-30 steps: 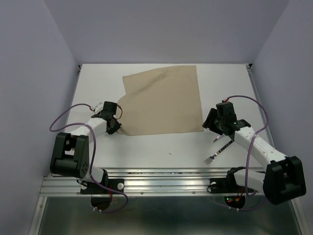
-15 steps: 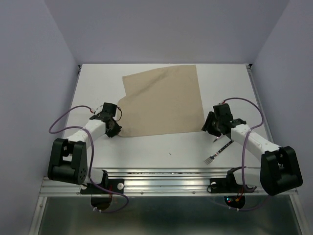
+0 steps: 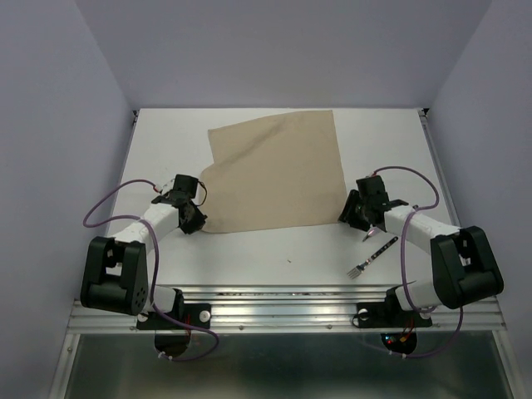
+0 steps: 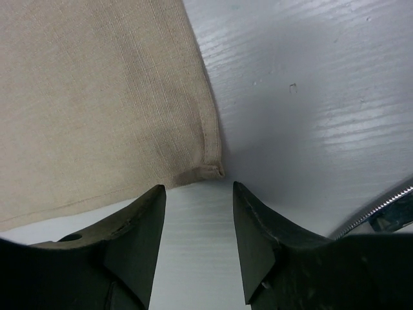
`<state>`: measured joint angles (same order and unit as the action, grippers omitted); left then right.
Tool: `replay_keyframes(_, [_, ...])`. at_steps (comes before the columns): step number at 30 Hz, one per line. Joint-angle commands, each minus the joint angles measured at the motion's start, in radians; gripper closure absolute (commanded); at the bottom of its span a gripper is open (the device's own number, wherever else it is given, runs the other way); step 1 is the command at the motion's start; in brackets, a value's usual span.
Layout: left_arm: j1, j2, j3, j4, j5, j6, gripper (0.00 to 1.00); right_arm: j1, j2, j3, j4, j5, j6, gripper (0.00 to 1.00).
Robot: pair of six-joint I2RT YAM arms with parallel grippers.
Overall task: Fold the napkin into a case and place the utensils inside
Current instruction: Flatten out the crumpled napkin at the center of the board.
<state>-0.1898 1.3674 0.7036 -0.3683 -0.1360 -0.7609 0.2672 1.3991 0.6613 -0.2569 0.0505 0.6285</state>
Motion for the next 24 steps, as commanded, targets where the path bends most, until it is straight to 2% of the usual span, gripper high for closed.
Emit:
replay_keyframes(1, [-0.005,-0.044,0.036,-0.038,-0.010,0.014,1.00,-0.008,0.023,-0.011,0.042,0.089,-0.006,0.48])
replay_keyframes(13, [-0.005,-0.045,0.050,-0.040,-0.005,0.020,1.00,-0.008,0.081,-0.012,0.087,0.026,-0.015,0.52])
replay_keyframes(19, [-0.005,-0.042,0.050,-0.038,-0.005,0.020,1.00,-0.008,0.083,-0.014,0.096,0.015,0.007,0.77])
replay_keyframes(20, [-0.005,-0.041,0.051,-0.038,-0.005,0.020,1.00,-0.008,0.080,-0.015,0.097,0.018,0.011,0.85])
replay_keyframes(22, [-0.005,-0.041,0.050,-0.040,-0.004,0.020,1.00,-0.008,0.066,-0.019,0.091,0.025,0.013,0.91])
replay_keyframes(23, [-0.005,-0.041,0.053,-0.040,-0.004,0.021,1.00,-0.008,0.060,-0.019,0.088,0.029,0.014,0.98])
replay_keyframes(24, [-0.005,-0.042,0.054,-0.041,-0.004,0.021,1.00,-0.008,0.045,-0.017,0.082,0.032,0.013,0.99])
